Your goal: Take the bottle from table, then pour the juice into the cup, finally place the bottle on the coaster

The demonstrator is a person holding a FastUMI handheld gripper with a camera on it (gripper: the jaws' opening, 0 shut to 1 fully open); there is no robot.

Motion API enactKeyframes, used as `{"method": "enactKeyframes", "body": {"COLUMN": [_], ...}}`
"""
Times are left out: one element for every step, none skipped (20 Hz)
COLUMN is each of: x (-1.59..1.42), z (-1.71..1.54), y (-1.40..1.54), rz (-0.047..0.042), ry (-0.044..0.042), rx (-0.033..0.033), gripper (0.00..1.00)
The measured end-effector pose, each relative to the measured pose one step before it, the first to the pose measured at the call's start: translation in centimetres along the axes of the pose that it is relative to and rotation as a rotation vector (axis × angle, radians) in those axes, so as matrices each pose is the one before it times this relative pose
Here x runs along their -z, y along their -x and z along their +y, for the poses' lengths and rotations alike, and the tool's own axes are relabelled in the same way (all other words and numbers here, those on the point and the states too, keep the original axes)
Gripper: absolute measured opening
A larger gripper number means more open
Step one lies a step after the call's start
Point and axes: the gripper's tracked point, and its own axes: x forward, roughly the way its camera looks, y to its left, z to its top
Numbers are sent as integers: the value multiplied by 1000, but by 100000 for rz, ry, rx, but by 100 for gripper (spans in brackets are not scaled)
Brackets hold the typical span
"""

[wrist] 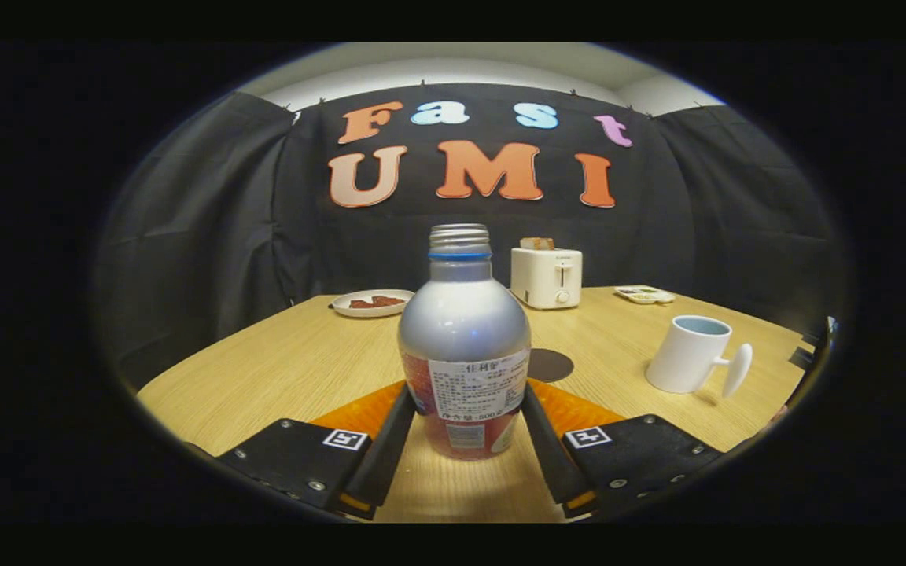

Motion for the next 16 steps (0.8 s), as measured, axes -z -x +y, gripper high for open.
{"method": "enactKeyframes", "body": {"x": [-241, -262, -291, -361, -434, -427, -496, -354, -411, -159, -226, -246, -244, -147, -237, -81], "z": [131, 214, 95, -163, -166, -8, 56, -109, -58, -198, -201, -357, -281, -181, -215, -247], "y": [98, 174, 66, 3, 5, 75, 1, -83, -83, -25, -89, 13, -6, 41, -29, -68], "rz": [-620, -750, -540, -789, -863, -1094, -862, -876, -573, -147, -86, -277, -319, -401, -515, -196], "ry": [-1446, -1396, -1065, -960, -1287, -1641, -1693, -1209, -372, 245, 283, -173, -875, -1411, -1751, -1759], "rx": [-620, -985, -599, 217, 146, -435, -432, -39, 8, 111, 352, 449, 377, 81, 153, 237], "gripper": [76, 76, 76, 76, 76, 76, 76, 76, 76, 76, 76, 76, 76, 76, 76, 76]}}
